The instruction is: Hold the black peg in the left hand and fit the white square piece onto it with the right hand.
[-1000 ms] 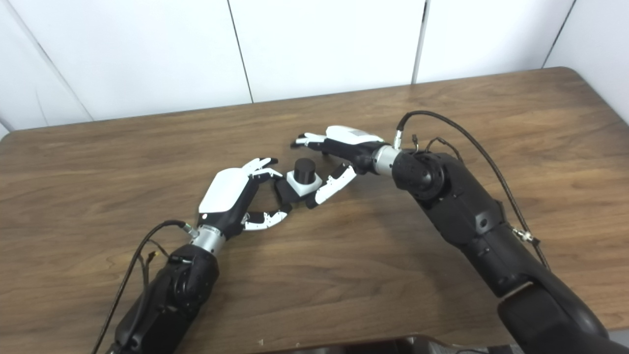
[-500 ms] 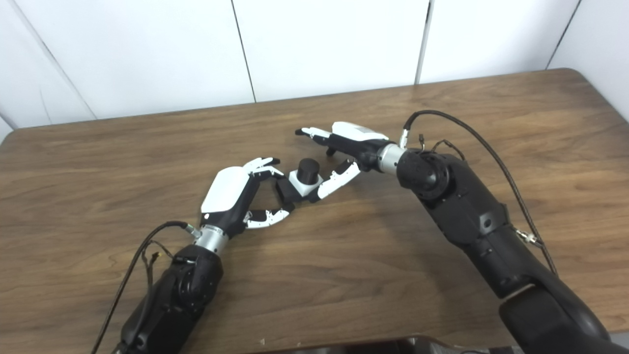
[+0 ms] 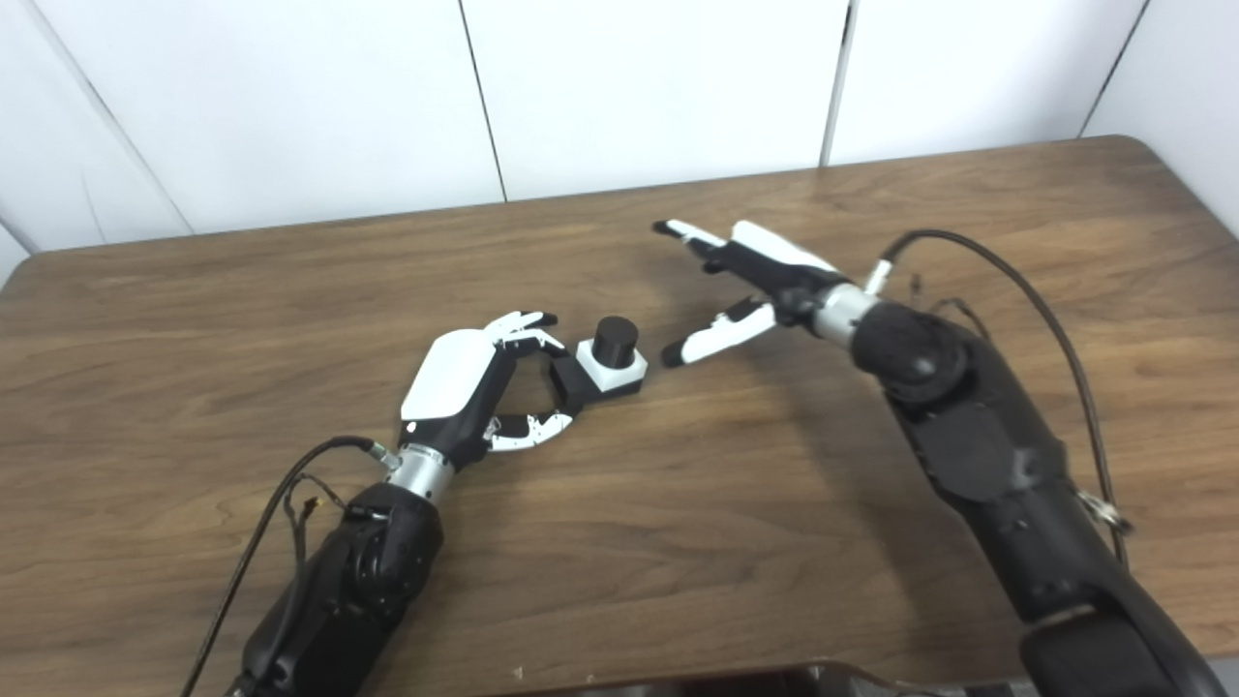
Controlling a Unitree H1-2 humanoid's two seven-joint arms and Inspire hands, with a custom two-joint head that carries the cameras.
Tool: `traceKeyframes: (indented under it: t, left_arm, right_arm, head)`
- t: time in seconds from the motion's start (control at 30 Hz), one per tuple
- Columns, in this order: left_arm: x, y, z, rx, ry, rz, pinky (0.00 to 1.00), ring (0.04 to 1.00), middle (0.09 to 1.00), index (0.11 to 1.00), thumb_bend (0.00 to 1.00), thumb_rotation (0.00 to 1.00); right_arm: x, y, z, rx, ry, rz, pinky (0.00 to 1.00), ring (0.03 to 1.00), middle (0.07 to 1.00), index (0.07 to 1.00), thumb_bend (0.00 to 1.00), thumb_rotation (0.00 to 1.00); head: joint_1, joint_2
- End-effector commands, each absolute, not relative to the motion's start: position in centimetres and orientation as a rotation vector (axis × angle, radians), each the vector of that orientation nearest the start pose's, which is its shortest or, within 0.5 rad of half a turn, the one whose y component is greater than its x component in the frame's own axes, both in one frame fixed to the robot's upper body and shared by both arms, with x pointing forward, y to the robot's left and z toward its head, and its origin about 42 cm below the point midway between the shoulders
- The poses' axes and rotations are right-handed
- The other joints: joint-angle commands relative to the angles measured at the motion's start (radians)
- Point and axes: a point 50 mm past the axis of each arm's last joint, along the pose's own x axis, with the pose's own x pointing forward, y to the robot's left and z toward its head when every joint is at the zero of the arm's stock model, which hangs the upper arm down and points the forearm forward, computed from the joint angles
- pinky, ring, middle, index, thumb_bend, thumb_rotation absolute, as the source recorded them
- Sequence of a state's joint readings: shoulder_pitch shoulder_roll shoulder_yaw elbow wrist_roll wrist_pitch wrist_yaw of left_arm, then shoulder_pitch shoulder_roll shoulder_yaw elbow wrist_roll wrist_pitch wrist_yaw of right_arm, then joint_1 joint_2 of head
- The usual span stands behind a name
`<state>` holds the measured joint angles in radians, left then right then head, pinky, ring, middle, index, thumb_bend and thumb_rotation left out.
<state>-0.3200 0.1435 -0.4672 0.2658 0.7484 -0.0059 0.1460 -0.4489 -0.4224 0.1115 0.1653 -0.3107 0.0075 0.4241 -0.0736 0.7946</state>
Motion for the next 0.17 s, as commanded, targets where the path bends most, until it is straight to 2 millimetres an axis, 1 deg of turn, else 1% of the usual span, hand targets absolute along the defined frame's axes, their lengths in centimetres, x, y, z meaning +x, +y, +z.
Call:
traceKeyframes:
  t: [0.0,0.07,0.13]
  left_arm:
    - [34.9,13.3,8.5,1.03,-0.155,-0.392,0.81,0.898,0.868,0.593,0.69,0.23]
    - [34.9,13.3,8.4,1.028,-0.159,-0.391,0.8,0.894,0.865,0.591,0.69,0.22]
    - [34.9,13.4,8.4,1.031,-0.158,-0.394,0.8,0.891,0.864,0.588,0.7,0.22]
  right_arm:
    - [41.3,-29.4,23.5,-0.731,-0.225,0.378,0.93,0.992,1.0,0.998,1.0,0.47]
    - [40.5,-30.2,23.3,-0.667,-0.233,0.35,0.95,0.989,0.996,0.991,1.0,0.44]
    - [39.7,-30.8,22.9,-0.632,-0.229,0.328,0.95,0.991,1.0,0.993,0.99,0.43]
  head:
    - [-0.004,0.004]
    - [-0.007,0.005]
    - [-0.011,0.005]
